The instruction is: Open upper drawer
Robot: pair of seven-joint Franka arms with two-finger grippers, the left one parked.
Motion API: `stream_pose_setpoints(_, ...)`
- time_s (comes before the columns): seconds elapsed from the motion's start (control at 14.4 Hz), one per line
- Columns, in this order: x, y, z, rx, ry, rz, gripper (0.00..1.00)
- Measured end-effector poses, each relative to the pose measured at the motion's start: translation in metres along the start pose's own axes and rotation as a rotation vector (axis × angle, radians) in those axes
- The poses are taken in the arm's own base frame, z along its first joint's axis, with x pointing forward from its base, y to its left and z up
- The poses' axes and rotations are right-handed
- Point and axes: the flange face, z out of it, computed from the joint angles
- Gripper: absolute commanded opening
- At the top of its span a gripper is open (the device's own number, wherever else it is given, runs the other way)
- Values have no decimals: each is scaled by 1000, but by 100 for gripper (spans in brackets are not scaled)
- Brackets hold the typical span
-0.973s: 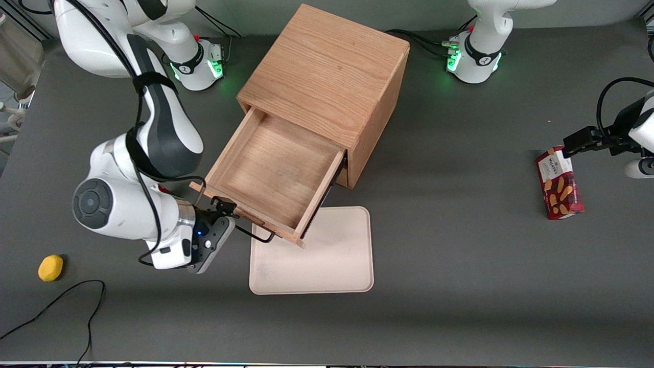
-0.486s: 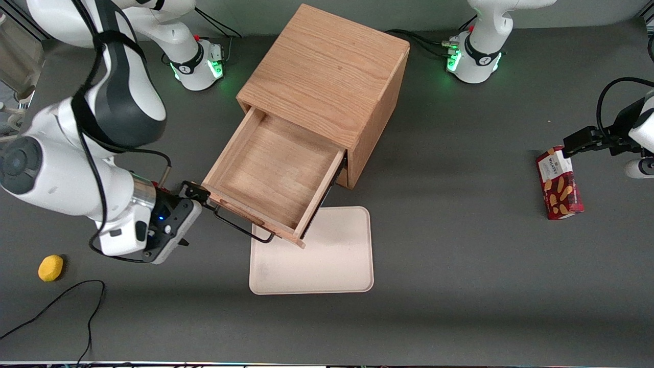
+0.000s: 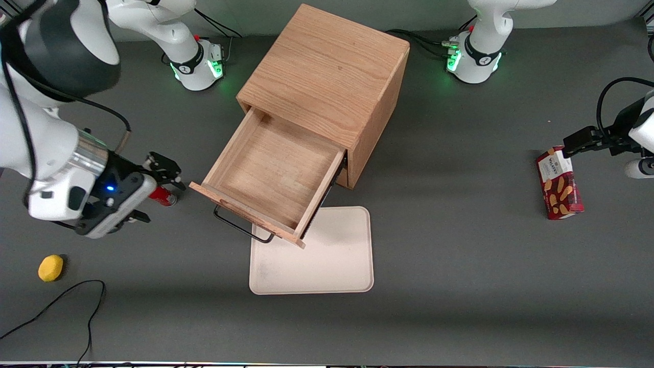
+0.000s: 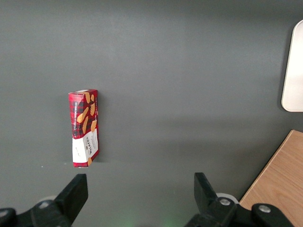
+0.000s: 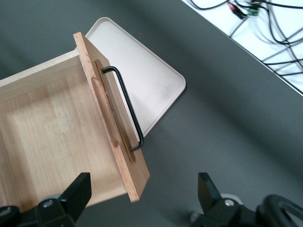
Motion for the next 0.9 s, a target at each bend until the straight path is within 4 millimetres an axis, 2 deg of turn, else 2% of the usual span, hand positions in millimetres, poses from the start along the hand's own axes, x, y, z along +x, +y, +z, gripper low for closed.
stream_pose_setpoints(0.42,-46,0,-42,-6,20,226,100)
stream_pose_setpoints(0.69,-87,5,-63,-68,0,296,100)
stream_pose_setpoints(0.9,-107,3,-75,-136,-20,317,100)
